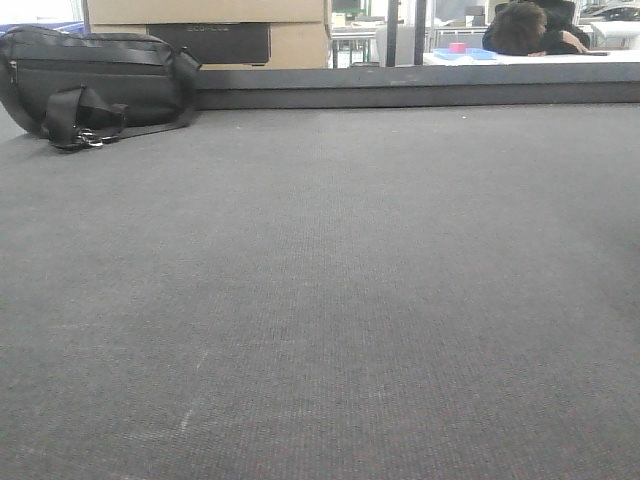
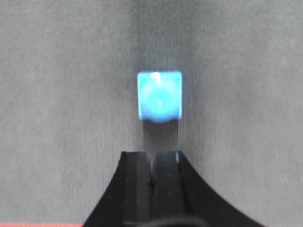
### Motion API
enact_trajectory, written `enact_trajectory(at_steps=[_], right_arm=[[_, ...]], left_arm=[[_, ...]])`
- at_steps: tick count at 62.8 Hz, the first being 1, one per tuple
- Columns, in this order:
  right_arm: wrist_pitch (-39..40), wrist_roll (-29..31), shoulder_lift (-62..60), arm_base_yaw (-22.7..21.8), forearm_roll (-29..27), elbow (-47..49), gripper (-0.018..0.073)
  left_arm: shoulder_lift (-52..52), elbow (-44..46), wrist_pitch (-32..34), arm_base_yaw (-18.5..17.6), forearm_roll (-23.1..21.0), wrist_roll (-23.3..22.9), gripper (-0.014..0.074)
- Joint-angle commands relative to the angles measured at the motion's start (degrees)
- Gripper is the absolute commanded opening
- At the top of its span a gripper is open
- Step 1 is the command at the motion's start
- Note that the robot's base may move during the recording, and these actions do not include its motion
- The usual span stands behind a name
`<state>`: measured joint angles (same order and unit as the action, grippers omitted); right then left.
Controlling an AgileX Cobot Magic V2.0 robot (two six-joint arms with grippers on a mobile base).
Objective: Grab block from conveyor and place in blue bin
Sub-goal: 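Close the left gripper on the green block, the right on the blue block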
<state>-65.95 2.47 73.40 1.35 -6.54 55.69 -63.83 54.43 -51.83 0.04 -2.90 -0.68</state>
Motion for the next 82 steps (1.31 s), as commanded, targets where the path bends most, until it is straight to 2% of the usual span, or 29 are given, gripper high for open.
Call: enact_trajectory(at_steps=[1, 7, 10, 16, 20, 23, 31, 42, 48, 55, 57, 63, 67, 70, 73, 82], right_arm=[[1.9, 0.0, 1.4, 0.1, 0.9, 0.8, -0.0109], [2.6, 0.0, 2.6, 0.1, 1.2, 0.8, 0.0042], [2.9, 0.0, 3.4, 0.1, 1.4, 0.8, 0.0179], [4.4, 0.0, 5.6, 0.1, 1.8, 0.8, 0.0365], [5.6, 0.0, 7.7, 0.1, 2.8, 0.8, 0.0428], [6.4, 0.0, 9.2, 0.1, 3.2, 0.7, 0.0436], [8.7, 0.0, 14.0, 0.1, 3.2, 0.0, 0.0402], [10.8, 0.0, 18.6, 0.1, 3.2, 0.0, 0.0279], [10.1, 0.0, 18.7, 0.1, 3.2, 0.3, 0.0085], [8.7, 0.0, 17.4, 0.1, 3.2, 0.8, -0.0158], [8.0, 0.0, 16.7, 0.1, 3.2, 1.1, -0.0165], [5.3, 0.0, 14.6, 0.1, 3.0, 1.8, -0.0162], [4.8, 0.0, 12.8, 0.1, 2.8, 2.1, -0.0162], [4.8, 0.0, 11.7, 0.1, 2.3, 2.1, -0.0162], [4.9, 0.0, 10.7, 0.1, 1.6, 2.1, -0.0162], [6.0, 0.0, 9.3, 0.1, -2.2, 2.1, -0.0162]], left_arm=[[0.0, 0.5, 0.1, -0.4, -0.8, -0.2, -0.0111], [0.0, 0.5, 0.1, -0.4, -0.8, -0.2, -0.0111], [0.0, 0.5, 0.1, -0.4, -1.0, -0.2, -0.0111], [0.0, 0.5, 0.1, -0.4, -1.5, -0.2, -0.0111], [0.0, 0.5, 0.1, -0.4, -1.8, -0.2, -0.0111], [0.0, 0.5, 0.1, -0.4, -2.0, -0.2, -0.0111], [0.0, 0.5, 0.1, -0.4, -2.0, -0.2, -0.0111], [0.0, 0.5, -0.4, -0.4, -2.1, -1.1, -0.0111], [0.0, 0.5, -2.8, 0.1, -2.1, -7.0, -0.0111], [0.0, 0.8, -6.4, 2.3, -2.2, -7.5, -0.0111], [-0.1, 1.3, -8.5, 3.6, -2.2, -7.3, -0.0111], [-1.2, 3.5, -14.4, 8.0, -2.2, -2.3, -0.0111], [-2.7, 5.7, -17.1, 10.9, -2.6, 5.1, -0.0111], [-3.9, 7.0, -18.1, 13.1, -3.7, 12.8, -0.0111], [-5.0, 8.0, -18.1, 14.1, -4.8, 17.2, -0.0111], [-8.6, 8.7, -12.1, 14.9, -5.4, 17.5, -0.0111]])
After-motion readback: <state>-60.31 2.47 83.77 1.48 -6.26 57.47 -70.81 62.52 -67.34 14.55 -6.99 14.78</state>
